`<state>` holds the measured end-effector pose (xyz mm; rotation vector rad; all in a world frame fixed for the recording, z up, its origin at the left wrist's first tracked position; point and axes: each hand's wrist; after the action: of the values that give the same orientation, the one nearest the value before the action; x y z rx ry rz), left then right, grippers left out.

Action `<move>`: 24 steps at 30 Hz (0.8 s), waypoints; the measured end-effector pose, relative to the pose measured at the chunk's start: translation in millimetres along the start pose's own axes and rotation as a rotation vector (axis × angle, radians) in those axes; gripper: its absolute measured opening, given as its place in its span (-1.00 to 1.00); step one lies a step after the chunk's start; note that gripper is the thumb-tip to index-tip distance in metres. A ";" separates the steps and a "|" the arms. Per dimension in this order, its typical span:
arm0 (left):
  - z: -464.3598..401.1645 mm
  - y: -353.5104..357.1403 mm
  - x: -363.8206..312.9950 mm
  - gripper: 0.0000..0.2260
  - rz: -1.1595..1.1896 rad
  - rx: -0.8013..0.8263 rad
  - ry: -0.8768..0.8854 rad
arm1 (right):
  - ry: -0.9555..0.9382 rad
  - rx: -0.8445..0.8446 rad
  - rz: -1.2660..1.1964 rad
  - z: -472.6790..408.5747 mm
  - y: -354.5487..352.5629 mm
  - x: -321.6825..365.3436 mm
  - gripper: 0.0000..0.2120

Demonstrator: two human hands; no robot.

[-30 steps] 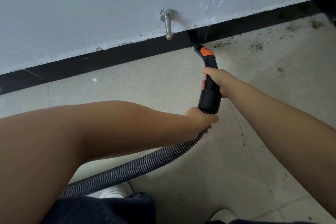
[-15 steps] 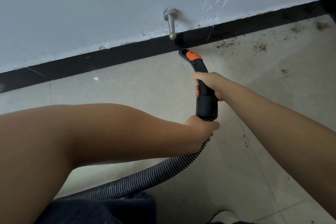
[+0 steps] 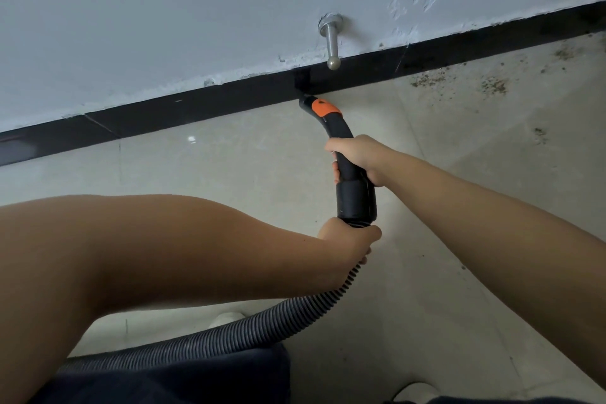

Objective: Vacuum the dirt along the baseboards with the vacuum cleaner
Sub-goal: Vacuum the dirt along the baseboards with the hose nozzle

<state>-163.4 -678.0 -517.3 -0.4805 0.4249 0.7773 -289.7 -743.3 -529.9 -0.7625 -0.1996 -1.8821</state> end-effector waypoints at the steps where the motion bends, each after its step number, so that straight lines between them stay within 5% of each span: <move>1: 0.4 -2.1 2.3 -0.91 0.004 -0.003 -0.002 | -0.012 0.010 0.018 0.9 3.9 -0.1 -0.86; 24: 1.1 63.1 -23.4 -0.78 -0.277 0.353 0.135 | 0.175 -0.370 -0.368 1.5 -120.7 -57.0 -0.82</move>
<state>-225.3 -651.6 -519.9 -0.2534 0.5942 0.3918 -380.5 -645.8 -537.8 -0.8428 0.1334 -2.3623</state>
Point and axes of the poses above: each hand's wrist, its own z-axis away from the middle knuckle, its own y-axis out of the palm, x = y × z, and after that the axes turned 12 degrees about -x, right-handed
